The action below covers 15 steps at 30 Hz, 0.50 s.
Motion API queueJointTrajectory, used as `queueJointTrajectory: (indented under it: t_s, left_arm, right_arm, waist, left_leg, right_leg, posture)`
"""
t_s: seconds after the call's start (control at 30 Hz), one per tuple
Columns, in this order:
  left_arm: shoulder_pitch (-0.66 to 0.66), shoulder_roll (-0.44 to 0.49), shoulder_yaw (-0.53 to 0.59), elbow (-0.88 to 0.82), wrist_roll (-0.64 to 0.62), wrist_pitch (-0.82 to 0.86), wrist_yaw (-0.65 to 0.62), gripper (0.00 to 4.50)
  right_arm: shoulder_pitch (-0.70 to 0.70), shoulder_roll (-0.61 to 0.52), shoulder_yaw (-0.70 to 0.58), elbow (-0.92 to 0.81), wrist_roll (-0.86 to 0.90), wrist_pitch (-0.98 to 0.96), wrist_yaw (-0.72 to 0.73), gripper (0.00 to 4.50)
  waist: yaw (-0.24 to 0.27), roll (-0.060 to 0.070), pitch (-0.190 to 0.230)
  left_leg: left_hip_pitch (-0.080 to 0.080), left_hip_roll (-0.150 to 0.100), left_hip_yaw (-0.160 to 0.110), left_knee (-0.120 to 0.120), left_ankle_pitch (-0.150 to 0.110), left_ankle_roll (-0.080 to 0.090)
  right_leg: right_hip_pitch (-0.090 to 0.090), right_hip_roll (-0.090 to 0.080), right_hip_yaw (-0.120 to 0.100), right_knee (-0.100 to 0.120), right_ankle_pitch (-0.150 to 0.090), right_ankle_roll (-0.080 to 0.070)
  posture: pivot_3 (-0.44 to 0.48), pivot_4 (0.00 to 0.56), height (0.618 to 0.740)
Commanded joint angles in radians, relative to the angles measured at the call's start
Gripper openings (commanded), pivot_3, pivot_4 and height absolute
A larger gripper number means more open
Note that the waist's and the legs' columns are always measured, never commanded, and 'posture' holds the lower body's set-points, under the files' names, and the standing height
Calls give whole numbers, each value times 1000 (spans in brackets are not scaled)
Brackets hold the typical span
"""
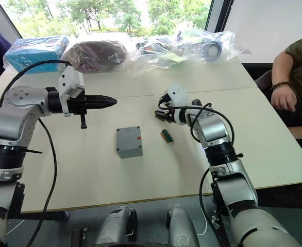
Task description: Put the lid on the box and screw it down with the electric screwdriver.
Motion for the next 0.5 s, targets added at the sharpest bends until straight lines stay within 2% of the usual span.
queueJointTrajectory:
  t_s: [0.03,0.5]
  left_arm:
    - [-10,6,11,-31,-11,3,5,0]
    - [37,23,15,-100,-26,51,1,0]
  right_arm:
    - [-40,20,-23,18,15,-35,-2,2485]
    - [-101,54,-39,202,3,-130,-38,2485]
  waist:
    - [0,0,0]
    - [-1,0,0]
  left_leg:
    - [0,0,0,0,0,0]
    - [0,0,0,0,0,-1]
  right_leg:
    - [0,0,0,0,0,0]
    - [0,0,0,0,0,0]
  posture:
    - [0,150,740]
    - [0,150,740]
